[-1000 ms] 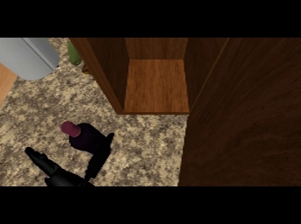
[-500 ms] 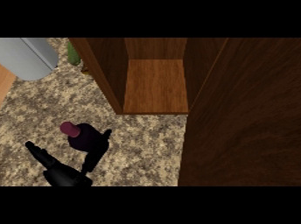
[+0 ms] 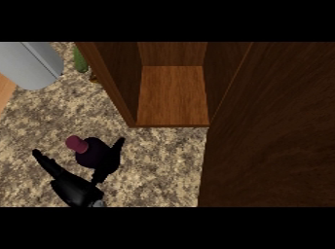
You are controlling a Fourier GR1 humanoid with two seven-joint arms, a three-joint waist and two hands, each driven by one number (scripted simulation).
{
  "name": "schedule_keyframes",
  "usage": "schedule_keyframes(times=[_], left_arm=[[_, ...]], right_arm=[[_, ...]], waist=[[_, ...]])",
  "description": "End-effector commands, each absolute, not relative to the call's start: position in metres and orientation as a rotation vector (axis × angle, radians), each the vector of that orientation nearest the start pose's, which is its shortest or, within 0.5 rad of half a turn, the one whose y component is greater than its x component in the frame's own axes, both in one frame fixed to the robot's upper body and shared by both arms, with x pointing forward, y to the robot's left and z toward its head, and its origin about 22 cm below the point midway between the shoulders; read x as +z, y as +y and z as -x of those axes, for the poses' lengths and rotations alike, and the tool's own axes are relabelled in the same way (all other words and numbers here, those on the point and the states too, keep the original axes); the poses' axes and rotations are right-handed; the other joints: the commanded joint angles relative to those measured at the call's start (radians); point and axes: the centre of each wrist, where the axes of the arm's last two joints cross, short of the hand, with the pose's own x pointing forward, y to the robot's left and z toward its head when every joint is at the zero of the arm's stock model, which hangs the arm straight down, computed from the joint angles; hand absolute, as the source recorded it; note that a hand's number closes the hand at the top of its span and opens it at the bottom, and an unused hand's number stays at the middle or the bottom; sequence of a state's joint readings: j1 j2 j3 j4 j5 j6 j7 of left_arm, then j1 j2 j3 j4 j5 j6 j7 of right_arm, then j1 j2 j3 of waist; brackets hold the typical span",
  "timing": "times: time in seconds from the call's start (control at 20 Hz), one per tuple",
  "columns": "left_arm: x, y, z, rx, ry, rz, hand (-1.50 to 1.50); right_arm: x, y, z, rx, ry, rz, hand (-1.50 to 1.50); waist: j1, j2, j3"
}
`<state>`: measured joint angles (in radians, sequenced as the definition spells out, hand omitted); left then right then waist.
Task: Pick up the wine, place it into the cabinet and close the cabinet
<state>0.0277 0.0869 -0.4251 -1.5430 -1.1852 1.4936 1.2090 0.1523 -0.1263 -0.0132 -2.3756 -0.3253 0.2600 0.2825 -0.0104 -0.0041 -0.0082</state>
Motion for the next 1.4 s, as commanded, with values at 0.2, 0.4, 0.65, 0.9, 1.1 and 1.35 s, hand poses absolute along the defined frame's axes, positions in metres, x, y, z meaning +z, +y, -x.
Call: schedule_keyframes(times=[0.2, 0.4, 0.65, 0.9, 1.1, 1.35], left_arm=[[0.010, 0.140, -0.219, 0.804, -1.375, -0.857, 1.50], [-0.003, 0.138, -0.224, 0.736, -1.384, -0.901, 1.50], [-0.008, 0.138, -0.227, 0.715, -1.403, -0.939, 1.50], [0.010, 0.121, -0.206, 0.562, -1.500, -0.740, 1.50], [0.026, 0.100, -0.170, 0.399, -1.567, -0.524, 1.50], [0.050, 0.097, -0.136, 0.284, -1.654, -0.343, 1.50]], right_arm=[[0.164, -0.244, -0.149, 0.252, -1.970, -0.366, -1.50], [0.167, -0.245, -0.148, 0.264, -1.985, -0.357, -1.50], [0.166, -0.244, -0.146, 0.252, -1.973, -0.364, -1.50], [0.162, -0.240, -0.150, 0.290, -1.965, -0.385, -1.50], [0.157, -0.238, -0.159, 0.284, -1.957, -0.422, -1.50], [0.159, -0.238, -0.156, 0.283, -1.959, -0.422, -1.50]], waist=[[-0.002, 0.000, -0.004], [-0.019, 0.005, -0.004], [-0.015, 0.007, -0.003], [-0.056, 0.004, -0.007], [-0.082, 0.006, -0.010], [-0.068, 0.002, -0.010]])
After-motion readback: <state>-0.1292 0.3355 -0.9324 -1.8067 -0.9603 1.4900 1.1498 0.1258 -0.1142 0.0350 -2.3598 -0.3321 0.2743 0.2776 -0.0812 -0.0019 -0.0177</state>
